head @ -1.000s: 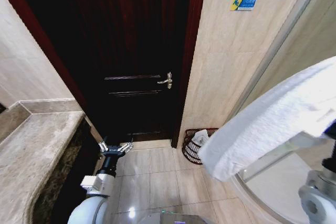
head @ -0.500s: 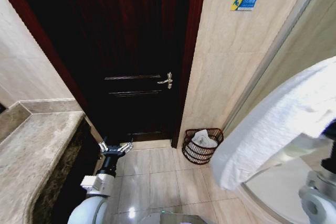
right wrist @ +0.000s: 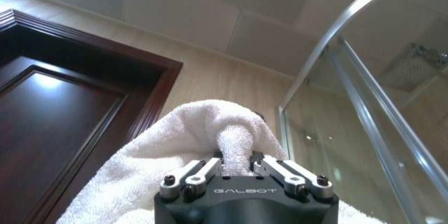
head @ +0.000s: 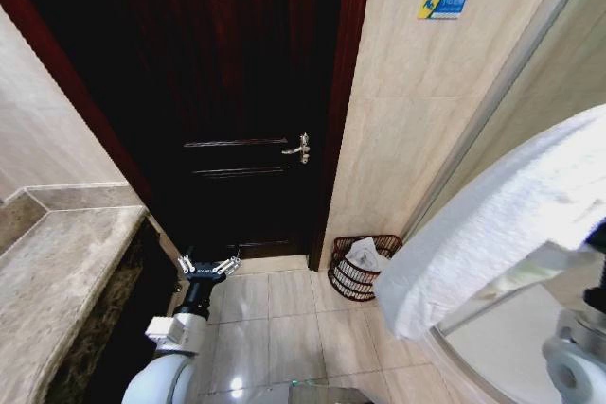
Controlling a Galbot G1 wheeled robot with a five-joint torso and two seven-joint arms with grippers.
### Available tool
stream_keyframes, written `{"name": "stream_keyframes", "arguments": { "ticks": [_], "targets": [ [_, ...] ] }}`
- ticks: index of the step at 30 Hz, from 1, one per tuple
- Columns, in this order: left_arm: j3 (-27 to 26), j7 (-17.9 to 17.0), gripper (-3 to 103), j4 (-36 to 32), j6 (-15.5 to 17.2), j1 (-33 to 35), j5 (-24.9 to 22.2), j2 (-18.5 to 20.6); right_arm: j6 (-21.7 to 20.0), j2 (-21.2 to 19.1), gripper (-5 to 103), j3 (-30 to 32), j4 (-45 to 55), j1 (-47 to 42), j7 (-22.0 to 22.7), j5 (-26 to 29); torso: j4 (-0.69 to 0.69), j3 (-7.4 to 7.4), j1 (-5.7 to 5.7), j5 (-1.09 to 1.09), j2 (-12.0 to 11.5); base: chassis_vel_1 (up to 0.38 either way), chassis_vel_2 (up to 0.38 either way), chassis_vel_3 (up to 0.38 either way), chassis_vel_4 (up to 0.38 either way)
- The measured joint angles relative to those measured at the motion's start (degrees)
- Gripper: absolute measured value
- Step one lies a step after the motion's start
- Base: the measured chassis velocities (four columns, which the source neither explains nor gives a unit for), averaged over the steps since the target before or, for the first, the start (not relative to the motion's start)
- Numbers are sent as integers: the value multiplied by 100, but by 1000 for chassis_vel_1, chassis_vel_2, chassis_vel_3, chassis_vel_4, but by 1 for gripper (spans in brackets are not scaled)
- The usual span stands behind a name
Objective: Discard the used towel into the hamper.
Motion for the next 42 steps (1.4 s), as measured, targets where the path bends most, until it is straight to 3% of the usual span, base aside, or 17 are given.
{"name": "stream_keyframes", "arguments": {
  "ticks": [42],
  "targets": [
    [0,0,100,0,0,1,0,0,-157,-55,14,-417,-118,347,13,-340,-1,-1,-3,0,1,-51,50,53,-49]
  ]
}}
